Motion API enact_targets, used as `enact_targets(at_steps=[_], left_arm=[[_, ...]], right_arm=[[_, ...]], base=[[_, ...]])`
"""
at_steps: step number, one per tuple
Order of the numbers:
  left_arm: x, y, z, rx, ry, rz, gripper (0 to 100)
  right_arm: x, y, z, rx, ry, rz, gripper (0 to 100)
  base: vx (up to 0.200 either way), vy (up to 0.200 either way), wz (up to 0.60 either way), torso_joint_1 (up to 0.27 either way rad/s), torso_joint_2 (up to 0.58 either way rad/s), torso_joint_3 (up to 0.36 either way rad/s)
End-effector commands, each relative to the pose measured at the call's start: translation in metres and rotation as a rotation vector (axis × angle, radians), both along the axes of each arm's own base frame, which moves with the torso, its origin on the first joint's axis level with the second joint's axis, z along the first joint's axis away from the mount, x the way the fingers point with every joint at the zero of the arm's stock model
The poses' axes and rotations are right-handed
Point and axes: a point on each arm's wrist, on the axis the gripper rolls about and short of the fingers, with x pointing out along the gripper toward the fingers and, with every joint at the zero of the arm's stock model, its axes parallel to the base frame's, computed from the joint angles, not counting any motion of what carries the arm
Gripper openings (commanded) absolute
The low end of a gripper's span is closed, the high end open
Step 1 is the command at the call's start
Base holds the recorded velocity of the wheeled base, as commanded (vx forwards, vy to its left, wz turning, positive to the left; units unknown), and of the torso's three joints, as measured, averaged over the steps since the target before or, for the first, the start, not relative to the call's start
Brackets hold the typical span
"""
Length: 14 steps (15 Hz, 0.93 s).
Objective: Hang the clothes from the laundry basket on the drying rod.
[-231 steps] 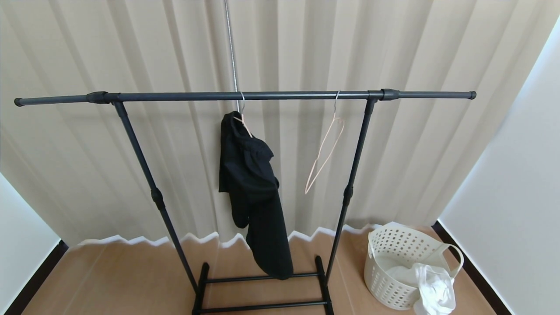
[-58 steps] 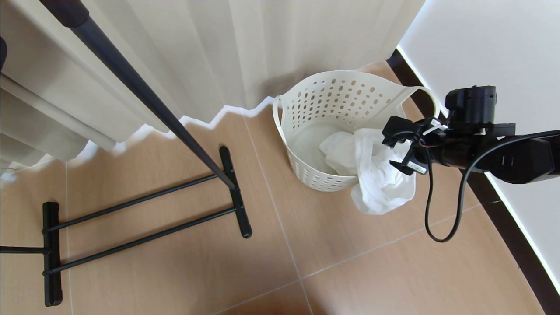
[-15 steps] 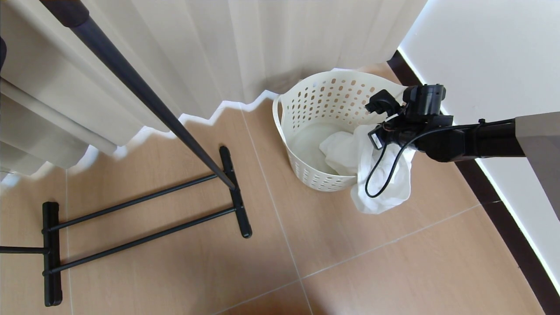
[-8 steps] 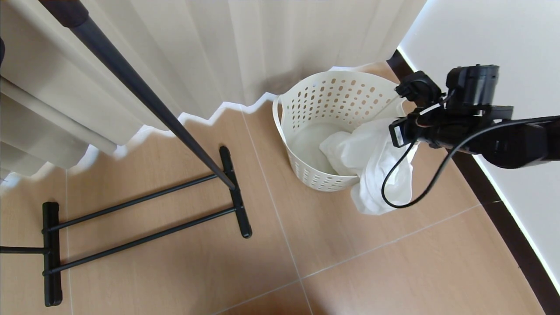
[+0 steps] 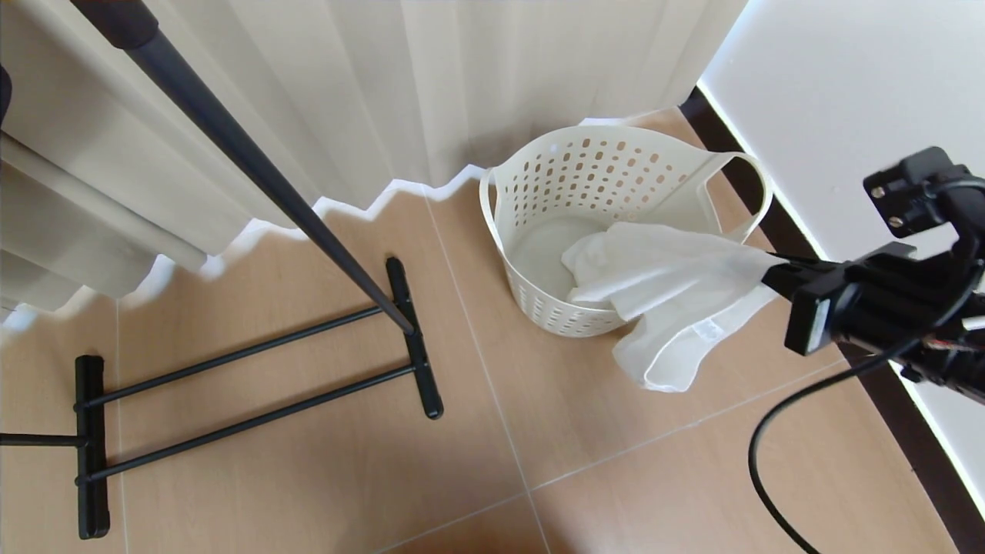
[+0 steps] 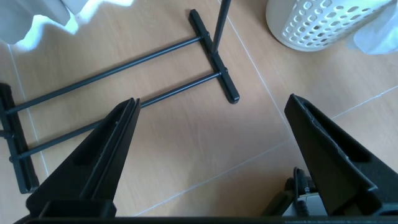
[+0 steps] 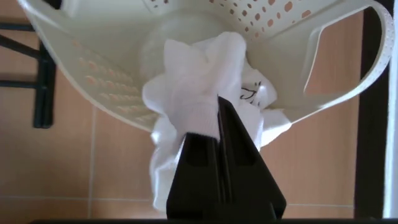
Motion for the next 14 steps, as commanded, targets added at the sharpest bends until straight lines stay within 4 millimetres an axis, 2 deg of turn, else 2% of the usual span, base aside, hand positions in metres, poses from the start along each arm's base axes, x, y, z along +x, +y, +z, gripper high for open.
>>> enact_targets(at_steps=[1, 11, 14], left_arm=[[-0.0001, 0.0, 0.0003, -0.003, -0.001, 0.001, 100], [-0.0002, 0.0, 0.0005, -0.003, -0.001, -0.002, 100], [-0.0002, 0.0, 0.0005, -0.003, -0.001, -0.002, 100]], right_arm=[[-0.0354, -0.0005, -0.0105, 0.016, 0.0, 0.082, 0], [-0.0277, 0.0031, -0.0153, 0.008, 0.027, 0.078, 0], [-0.0256, -0.0002, -0.0156, 0.008, 0.028, 0.06, 0]], base=[[0.0, 0.0, 0.0, 0.0, 0.0, 0.0], [0.0, 0.0, 0.0, 0.0, 0.0, 0.0], [0.0, 0.0, 0.0, 0.005, 0.0, 0.141]])
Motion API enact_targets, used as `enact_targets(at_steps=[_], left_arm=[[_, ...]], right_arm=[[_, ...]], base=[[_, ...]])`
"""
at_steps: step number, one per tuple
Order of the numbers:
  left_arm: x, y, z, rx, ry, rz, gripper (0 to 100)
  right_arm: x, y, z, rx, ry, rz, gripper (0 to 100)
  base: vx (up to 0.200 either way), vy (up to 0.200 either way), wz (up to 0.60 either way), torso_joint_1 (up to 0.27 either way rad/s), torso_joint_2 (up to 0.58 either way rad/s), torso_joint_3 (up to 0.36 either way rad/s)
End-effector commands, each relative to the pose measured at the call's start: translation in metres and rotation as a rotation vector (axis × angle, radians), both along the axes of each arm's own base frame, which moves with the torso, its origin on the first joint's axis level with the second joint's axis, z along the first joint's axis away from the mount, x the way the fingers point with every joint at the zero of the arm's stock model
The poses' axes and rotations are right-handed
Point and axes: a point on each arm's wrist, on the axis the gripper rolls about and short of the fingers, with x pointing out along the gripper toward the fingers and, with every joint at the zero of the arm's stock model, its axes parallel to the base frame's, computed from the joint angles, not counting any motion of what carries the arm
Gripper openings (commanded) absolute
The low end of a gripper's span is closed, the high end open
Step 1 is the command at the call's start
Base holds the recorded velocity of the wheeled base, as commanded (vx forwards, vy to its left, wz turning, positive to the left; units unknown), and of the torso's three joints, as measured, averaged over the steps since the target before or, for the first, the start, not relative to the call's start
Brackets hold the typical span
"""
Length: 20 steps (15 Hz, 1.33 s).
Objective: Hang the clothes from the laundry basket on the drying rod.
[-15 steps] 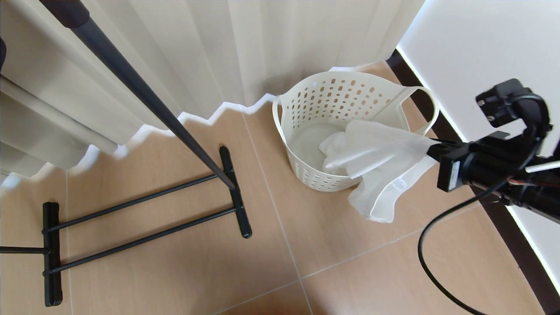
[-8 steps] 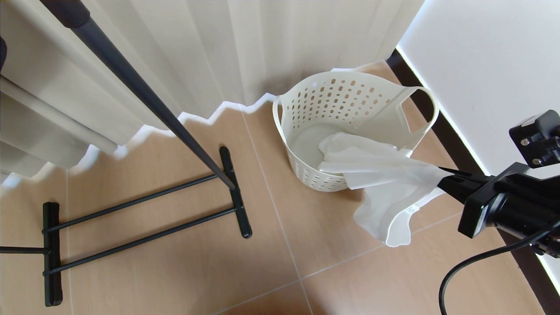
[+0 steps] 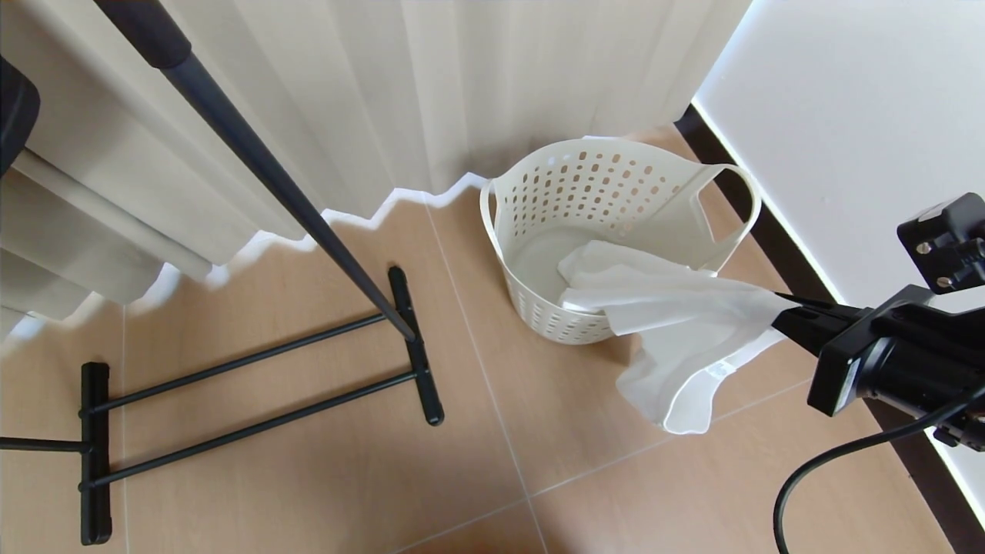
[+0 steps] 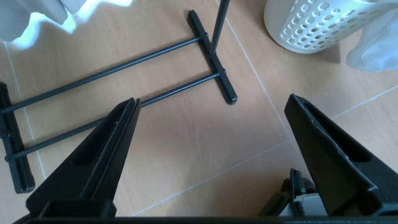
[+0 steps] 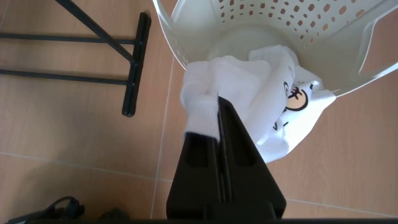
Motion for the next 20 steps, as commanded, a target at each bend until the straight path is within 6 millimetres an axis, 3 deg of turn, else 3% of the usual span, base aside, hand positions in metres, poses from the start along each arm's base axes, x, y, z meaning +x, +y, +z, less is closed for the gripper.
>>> enact_targets(at_steps=[1, 15, 20], left_arm=[[0.0, 0.0, 0.0, 0.001, -0.001, 0.0, 100], [0.0, 0.0, 0.0, -0.001, 0.0, 0.0, 100], [0.0001, 0.0, 0.0, -0.001, 0.001, 0.002, 100]], right_arm=[[0.002, -0.0001, -0.0014, -0.004, 0.006, -0.005, 0], [0.0111, 0.0, -0.0102, -0.023, 0.044, -0.028, 0], [0.0116, -0.0022, -0.0103, -0.025, 0.044, -0.038, 0]], base=[[0.0, 0.0, 0.0, 0.002, 0.0, 0.188], [0.0, 0.0, 0.0, 0.003, 0.0, 0.2], [0.0, 0.0, 0.0, 0.038, -0.31, -0.065]])
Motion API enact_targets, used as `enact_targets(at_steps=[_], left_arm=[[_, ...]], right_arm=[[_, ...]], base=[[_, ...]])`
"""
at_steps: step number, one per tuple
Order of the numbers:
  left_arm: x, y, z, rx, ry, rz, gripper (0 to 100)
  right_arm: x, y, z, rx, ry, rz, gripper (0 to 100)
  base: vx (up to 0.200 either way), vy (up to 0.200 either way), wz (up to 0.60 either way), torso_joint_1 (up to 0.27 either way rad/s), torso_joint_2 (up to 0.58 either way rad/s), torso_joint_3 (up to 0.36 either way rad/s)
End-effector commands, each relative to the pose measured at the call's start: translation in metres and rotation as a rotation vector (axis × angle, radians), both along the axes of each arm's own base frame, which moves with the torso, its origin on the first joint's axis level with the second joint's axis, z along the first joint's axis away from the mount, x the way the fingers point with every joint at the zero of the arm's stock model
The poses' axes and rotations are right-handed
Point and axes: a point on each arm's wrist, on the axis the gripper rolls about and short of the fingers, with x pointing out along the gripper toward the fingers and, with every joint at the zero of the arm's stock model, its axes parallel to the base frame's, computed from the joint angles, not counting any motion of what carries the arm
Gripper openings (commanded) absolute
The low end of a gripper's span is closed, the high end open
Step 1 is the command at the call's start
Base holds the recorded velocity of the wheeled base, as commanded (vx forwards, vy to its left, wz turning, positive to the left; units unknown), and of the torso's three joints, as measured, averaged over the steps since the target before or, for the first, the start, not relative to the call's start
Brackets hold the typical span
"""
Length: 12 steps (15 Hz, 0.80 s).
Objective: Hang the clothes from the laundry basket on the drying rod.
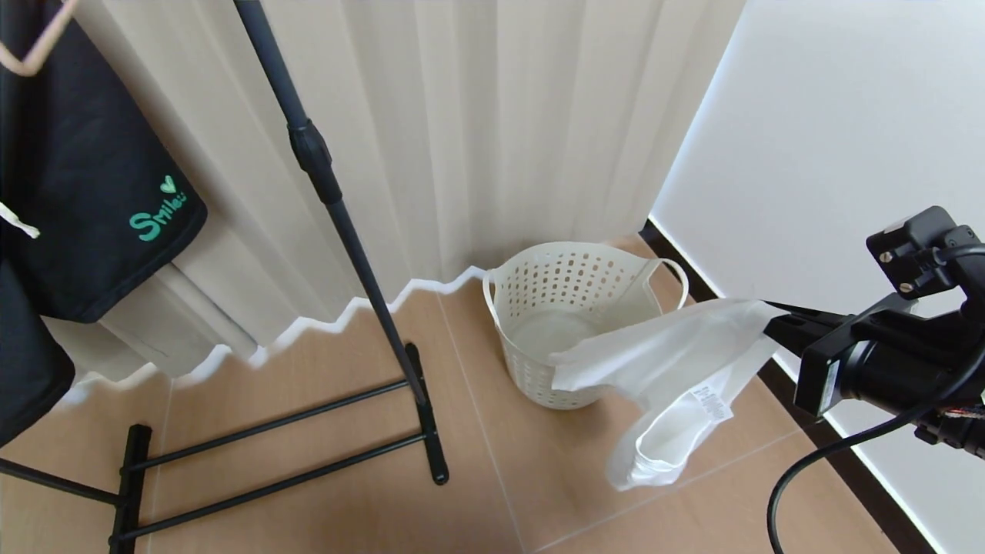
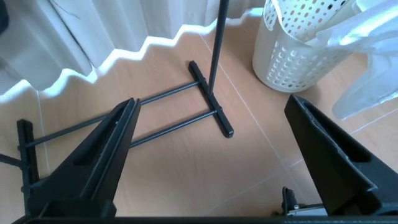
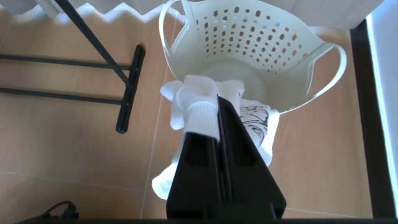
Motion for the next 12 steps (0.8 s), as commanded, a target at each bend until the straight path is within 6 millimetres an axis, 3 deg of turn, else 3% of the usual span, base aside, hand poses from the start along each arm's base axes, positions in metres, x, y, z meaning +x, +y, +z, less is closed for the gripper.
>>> enact_targets(at_steps=[1, 12], left_arm=[[-0.0001, 0.0, 0.0001, 0.001, -0.001, -0.001, 100], [-0.0001, 0.0, 0.0001, 0.001, -0.001, -0.001, 100]], right_arm=[[0.0002, -0.0002, -0.0012, -0.004, 0.003, -0.001, 0], [-0.0006, -0.0002, -0.0008, 0.001, 0.002, 0.001, 0]], base=[[0.0, 0.0, 0.0, 0.11, -0.43, -0.154], [0.0, 0.0, 0.0, 0.147, -0.49, -0.141]])
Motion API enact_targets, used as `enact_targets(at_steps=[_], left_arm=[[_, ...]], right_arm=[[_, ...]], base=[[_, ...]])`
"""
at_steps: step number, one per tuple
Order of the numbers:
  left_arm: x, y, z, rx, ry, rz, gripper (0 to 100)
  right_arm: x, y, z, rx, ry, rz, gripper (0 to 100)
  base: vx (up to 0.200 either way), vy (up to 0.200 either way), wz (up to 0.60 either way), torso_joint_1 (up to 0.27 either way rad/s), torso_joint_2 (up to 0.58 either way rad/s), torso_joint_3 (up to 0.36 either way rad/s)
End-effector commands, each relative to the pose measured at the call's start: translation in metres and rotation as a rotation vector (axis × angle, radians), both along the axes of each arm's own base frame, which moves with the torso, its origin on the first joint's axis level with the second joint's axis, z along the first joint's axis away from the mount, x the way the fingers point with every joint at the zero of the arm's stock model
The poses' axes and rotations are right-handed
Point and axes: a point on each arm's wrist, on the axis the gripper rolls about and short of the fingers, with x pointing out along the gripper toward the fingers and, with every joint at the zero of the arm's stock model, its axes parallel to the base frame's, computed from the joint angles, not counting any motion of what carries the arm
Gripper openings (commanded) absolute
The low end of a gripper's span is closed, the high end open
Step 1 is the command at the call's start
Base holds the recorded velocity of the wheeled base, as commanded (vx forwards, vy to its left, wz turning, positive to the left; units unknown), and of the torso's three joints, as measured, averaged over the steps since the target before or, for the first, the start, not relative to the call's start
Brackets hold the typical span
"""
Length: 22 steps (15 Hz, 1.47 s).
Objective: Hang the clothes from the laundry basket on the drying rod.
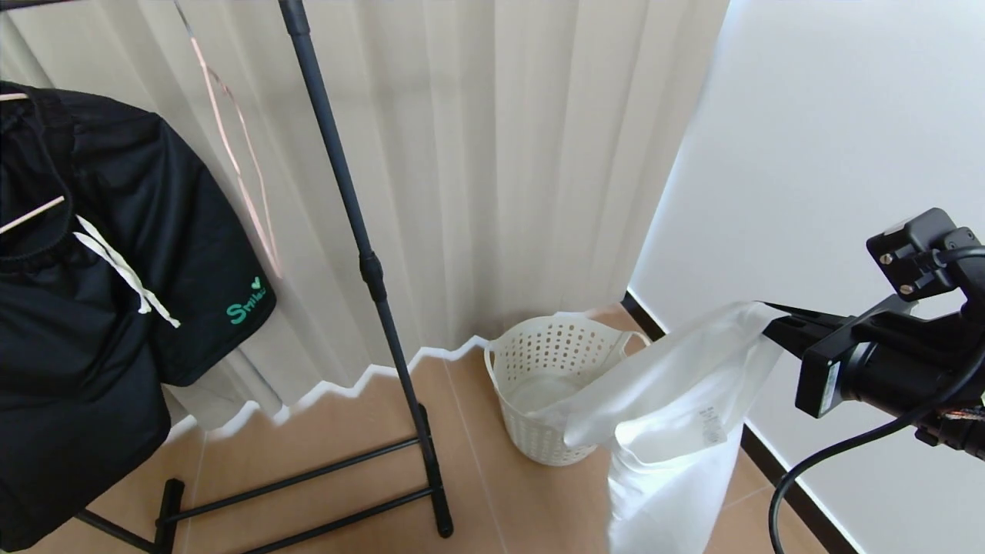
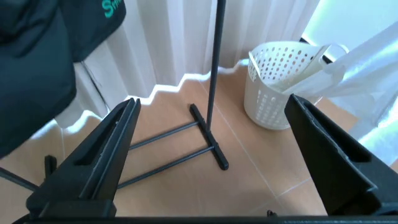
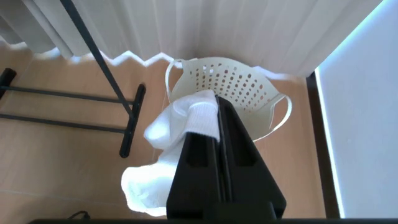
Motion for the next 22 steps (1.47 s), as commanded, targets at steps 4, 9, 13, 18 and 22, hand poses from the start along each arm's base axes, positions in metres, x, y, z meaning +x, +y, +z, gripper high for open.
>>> enact_targets(at_steps=[4, 9, 13, 18, 22], left_arm=[[0.0001, 0.0001, 0.0, 0.001, 0.001, 0.0, 100], [0.0001, 0.0, 0.0, -0.001, 0.001, 0.002, 100], [0.0, 0.0, 0.0, -0.001, 0.0, 0.002, 100], [0.0, 0.0, 0.0, 0.001, 0.0, 0.002, 100], [0.0, 0.0, 0.0, -0.001, 0.0, 0.002, 100]], right_arm=[[0.001, 0.0005, -0.0015, -0.003, 0.005, 0.0, 0], [-0.0001, 0.0003, -0.001, -0.002, 0.003, 0.002, 0], [0.0006, 0.0006, -0.004, -0.007, 0.014, 0.002, 0], [-0.0001, 0.0003, -0.0049, -0.01, 0.016, 0.002, 0], [-0.0003, 0.0002, -0.0058, -0.011, 0.019, 0.002, 0]], base=[[0.0, 0.0, 0.0, 0.204, -0.53, -0.139], [0.0, 0.0, 0.0, 0.236, -0.57, -0.164], [0.0, 0.0, 0.0, 0.238, -0.54, -0.283], [0.0, 0.0, 0.0, 0.17, -0.39, -0.216], [0.0, 0.0, 0.0, 0.166, -0.36, -0.198]])
